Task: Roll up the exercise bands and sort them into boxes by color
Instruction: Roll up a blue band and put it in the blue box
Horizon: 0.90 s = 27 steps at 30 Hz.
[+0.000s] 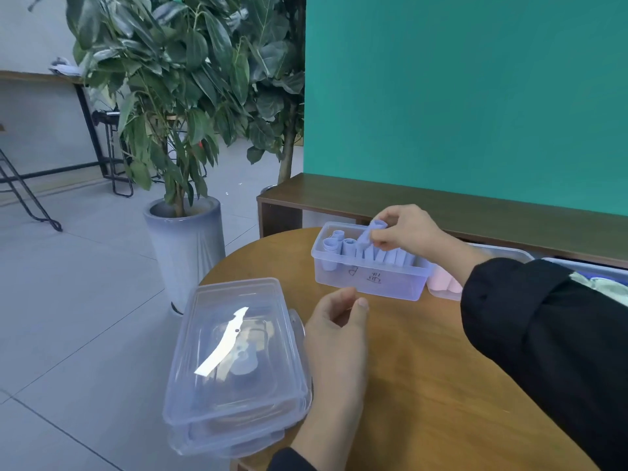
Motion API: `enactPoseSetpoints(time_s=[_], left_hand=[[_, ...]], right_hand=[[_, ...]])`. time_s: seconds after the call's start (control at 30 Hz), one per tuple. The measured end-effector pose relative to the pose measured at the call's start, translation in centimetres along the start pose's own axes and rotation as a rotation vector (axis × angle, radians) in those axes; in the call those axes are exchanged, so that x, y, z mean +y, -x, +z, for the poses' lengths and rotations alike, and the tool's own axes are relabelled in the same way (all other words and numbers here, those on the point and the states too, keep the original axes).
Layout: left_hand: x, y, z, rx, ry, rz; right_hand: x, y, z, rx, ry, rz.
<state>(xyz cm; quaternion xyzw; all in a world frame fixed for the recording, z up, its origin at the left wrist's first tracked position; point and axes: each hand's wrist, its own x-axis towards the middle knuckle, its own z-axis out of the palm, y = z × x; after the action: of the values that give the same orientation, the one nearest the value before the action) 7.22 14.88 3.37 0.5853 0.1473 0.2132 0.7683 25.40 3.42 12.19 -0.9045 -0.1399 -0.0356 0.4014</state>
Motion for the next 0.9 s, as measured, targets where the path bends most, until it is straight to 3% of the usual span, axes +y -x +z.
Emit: enactPoseSetpoints(time_s=[0.33, 0.9], left_hand=[[-0.1, -1.2, 0.5, 0.026, -0.007, 0.001], [-0.1, -0.3, 1.1, -0.008, -0.093, 0.033]], right_hand=[[-0.1, -4.7, 3.9, -0.228, 0.322, 0.013], [0.6, -5.5, 4.9, -0.135, 0.315, -0.065]])
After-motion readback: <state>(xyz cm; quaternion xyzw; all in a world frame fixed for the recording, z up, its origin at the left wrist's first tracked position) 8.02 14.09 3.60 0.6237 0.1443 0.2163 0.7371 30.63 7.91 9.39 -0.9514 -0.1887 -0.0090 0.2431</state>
